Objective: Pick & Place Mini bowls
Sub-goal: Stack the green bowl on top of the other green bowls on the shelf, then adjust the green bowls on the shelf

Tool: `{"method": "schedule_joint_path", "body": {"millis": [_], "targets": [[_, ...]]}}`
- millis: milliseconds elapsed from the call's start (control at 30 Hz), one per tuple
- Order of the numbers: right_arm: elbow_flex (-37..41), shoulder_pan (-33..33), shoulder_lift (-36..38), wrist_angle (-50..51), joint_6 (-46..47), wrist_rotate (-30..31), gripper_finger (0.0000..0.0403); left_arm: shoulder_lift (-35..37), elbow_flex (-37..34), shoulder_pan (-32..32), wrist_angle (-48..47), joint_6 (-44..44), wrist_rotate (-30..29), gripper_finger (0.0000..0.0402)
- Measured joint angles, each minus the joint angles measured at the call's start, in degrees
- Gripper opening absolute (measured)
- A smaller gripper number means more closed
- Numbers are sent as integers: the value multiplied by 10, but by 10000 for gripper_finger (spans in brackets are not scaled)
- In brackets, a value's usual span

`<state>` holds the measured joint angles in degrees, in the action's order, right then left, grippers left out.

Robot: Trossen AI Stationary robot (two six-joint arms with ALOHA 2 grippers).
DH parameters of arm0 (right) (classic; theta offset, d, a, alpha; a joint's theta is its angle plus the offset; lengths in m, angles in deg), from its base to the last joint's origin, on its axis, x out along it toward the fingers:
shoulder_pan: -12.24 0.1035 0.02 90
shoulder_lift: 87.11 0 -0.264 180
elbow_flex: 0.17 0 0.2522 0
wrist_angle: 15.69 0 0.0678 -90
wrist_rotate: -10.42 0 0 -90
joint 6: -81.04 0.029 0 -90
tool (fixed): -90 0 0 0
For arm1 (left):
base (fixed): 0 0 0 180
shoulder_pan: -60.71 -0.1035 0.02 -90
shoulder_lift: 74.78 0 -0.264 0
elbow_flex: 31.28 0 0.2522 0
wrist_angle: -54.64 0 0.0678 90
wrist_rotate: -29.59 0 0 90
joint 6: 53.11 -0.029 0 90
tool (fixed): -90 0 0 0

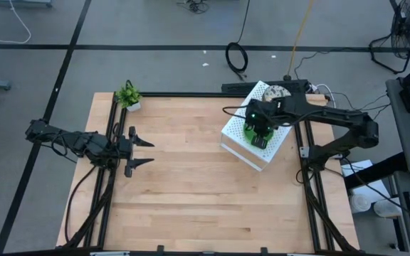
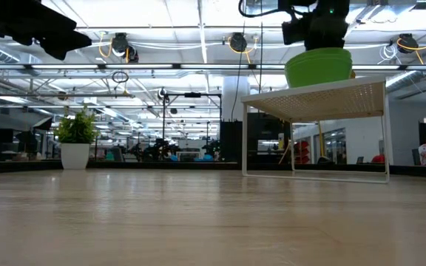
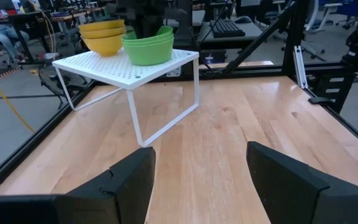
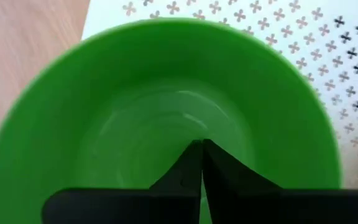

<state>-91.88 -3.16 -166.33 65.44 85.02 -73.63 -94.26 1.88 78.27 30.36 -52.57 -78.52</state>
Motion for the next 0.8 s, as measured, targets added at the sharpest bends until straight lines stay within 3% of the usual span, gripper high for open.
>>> {"method": "schedule_joint_path", "body": {"millis": [267, 667, 800], "targets": [[22, 1, 9, -18, 8, 4, 0, 0, 0, 0, 1, 0, 0, 253], [-41, 11, 70, -33, 43, 2, 0, 0, 0, 0, 31, -4, -6, 253], [-32, 30, 119, -82, 74, 1, 0, 2, 0, 0, 42, -4, -59, 253]]}}
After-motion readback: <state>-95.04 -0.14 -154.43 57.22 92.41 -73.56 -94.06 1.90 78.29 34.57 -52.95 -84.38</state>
